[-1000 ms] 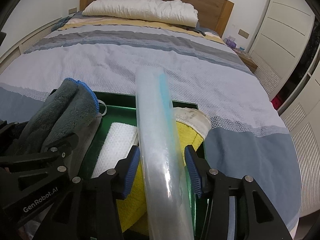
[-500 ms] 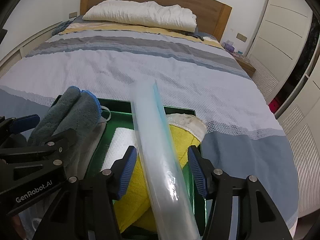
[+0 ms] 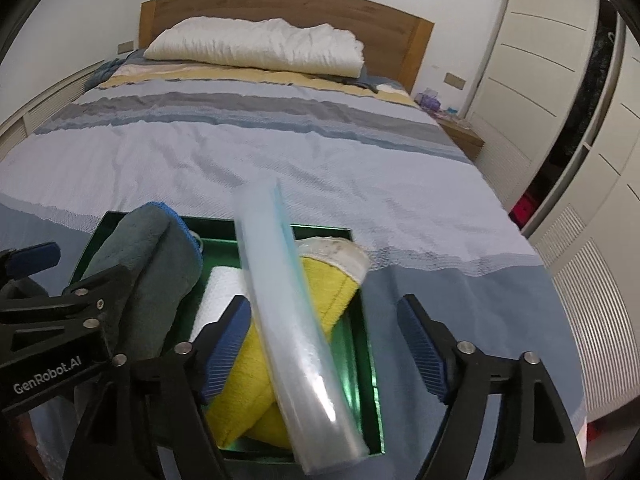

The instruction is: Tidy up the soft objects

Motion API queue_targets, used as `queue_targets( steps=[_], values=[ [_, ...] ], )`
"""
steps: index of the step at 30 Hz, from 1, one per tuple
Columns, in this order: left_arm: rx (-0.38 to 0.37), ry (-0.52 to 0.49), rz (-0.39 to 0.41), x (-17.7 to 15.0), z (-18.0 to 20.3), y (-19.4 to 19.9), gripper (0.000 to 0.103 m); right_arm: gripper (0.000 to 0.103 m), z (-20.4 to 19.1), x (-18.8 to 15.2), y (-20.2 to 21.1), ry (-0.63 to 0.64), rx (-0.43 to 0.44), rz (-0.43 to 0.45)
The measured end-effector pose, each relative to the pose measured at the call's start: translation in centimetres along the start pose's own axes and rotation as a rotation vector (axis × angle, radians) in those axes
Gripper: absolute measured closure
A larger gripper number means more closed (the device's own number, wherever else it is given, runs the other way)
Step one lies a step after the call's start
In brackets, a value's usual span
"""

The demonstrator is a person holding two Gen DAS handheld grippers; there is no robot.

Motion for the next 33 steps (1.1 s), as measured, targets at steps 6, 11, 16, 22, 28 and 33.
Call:
queue_targets(
  steps=[6,11,16,22,28,33],
  values=[
    [-0.042,0.003,-0.001,-0.8,1.1,1.4,0.026,0.019,1.0,-0.4,1.2,-0.009,-0.034,0.007],
    [-0.086,0.004,-0.003,-1.9,2.2,3.1,0.023,0.008,2.4,-1.2,3.0,-0.052,-0.055,0.015],
    [-0.142,0.011,0.010,-3.4,2.6,6.0,0.009,0.000,3.5,-2.1,5.7,-0.109,-0.079,0.042],
    [-0.202,-0.036,0.030,-5.9,2.1,10.5,0.009,0.000,2.8,-4.1,10.5,-0.135,-0.116,0.079],
    [-0.264,-0.094,0.014,-9.0,-0.6,15.5,0.008,0.000,0.7,-6.7,16.9,-0.183,-0.195,0.099],
    [-0.275,-0.150,0.013,-10.7,-4.3,19.8,0.008,0.000,-2.9,-8.5,23.4,-0.228,-0.231,0.111]
  ],
)
Point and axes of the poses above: each gripper's, at about its wrist camera, not at the fingertips, and y roughly against the way its jaws point, z to its right, x to its top, the point moved 10 cm from there along -y, roughly the way its jaws point
